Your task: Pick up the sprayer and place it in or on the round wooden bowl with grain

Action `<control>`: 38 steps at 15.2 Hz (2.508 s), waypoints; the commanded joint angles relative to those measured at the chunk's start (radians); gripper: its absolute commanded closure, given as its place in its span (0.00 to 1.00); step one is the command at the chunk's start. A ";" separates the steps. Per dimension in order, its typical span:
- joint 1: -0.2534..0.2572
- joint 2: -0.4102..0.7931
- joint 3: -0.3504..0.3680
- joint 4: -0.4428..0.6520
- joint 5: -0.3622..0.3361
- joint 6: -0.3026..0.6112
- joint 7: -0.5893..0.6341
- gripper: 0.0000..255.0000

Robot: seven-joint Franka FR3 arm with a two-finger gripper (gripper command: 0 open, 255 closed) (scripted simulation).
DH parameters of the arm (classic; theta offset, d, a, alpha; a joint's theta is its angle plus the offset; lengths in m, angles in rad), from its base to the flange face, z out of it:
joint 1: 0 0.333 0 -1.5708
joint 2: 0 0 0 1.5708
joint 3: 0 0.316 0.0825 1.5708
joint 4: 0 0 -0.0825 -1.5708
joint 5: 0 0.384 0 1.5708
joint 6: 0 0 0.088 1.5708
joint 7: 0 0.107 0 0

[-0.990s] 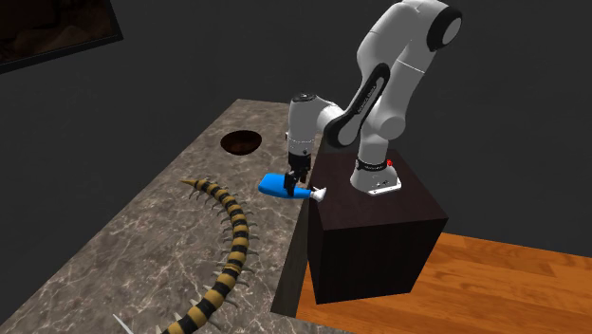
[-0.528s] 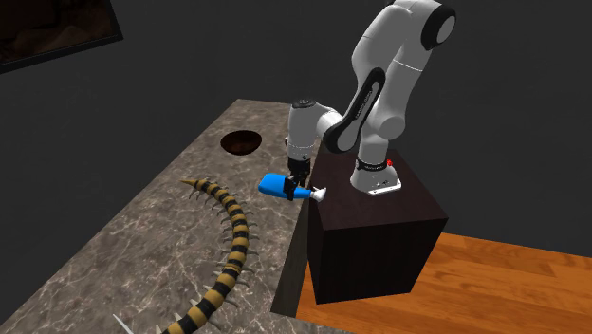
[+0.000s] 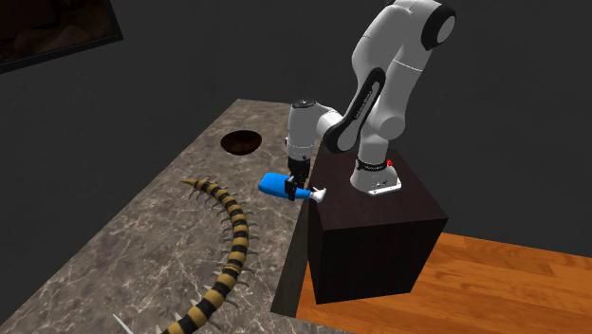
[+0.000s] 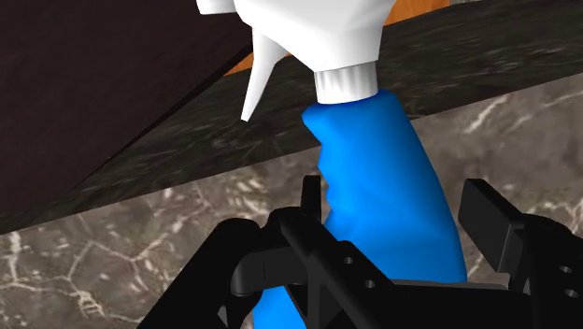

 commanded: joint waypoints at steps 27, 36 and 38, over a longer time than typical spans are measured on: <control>0.020 -0.286 -0.088 0.130 -0.018 -0.412 -0.005 1.00; -0.110 -0.179 -0.236 0.204 -0.121 -0.402 -0.194 1.00; -0.139 -0.140 -0.269 0.234 -0.144 -0.397 -0.237 1.00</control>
